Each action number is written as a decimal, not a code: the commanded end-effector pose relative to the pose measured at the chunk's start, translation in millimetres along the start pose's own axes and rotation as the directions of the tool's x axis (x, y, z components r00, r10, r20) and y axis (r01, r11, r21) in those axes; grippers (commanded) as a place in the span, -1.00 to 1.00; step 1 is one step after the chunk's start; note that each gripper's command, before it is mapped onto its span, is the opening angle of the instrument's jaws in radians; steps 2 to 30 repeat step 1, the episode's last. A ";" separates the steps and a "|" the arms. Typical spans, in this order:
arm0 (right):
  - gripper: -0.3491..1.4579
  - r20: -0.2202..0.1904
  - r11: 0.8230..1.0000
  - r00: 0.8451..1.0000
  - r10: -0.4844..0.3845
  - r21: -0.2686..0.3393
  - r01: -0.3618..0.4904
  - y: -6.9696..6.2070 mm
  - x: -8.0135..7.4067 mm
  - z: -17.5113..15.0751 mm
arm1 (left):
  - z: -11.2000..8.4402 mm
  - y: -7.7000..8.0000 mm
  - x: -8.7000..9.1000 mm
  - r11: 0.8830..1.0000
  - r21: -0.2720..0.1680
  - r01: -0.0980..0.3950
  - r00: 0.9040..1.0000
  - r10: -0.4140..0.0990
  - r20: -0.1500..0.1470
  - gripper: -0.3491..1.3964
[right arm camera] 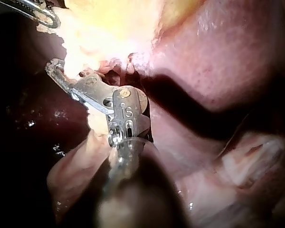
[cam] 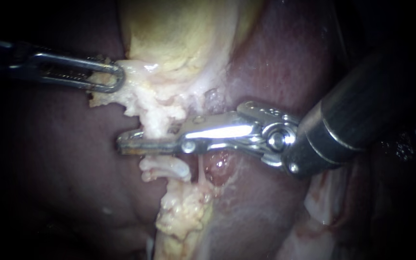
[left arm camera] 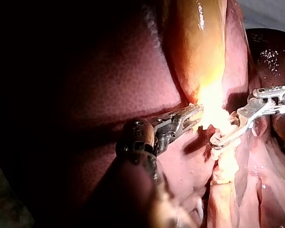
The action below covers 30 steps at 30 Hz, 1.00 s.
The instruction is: Clipping third clip left tube
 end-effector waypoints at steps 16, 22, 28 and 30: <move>-1.00 0.000 1.000 1.000 0.000 0.000 0.000 0.1 0.0 0.0 | 0.0 0.0 0.0 1.000 0.000 0.000 1.000 0.000 0.000 -1.00; -1.00 0.000 1.000 1.000 0.000 0.000 0.000 0.1 0.0 0.0 | 0.0 0.0 0.0 1.000 0.000 0.000 1.000 0.000 0.000 -1.00; -1.00 0.000 1.000 1.000 0.000 0.000 0.000 0.1 0.0 0.0 | 0.0 0.0 0.0 1.000 0.000 0.000 1.000 0.000 0.000 -1.00; -1.00 0.000 1.000 1.000 0.000 0.000 0.000 0.1 0.0 0.0 | 0.0 0.0 0.0 1.000 0.000 0.000 1.000 0.000 0.000 -1.00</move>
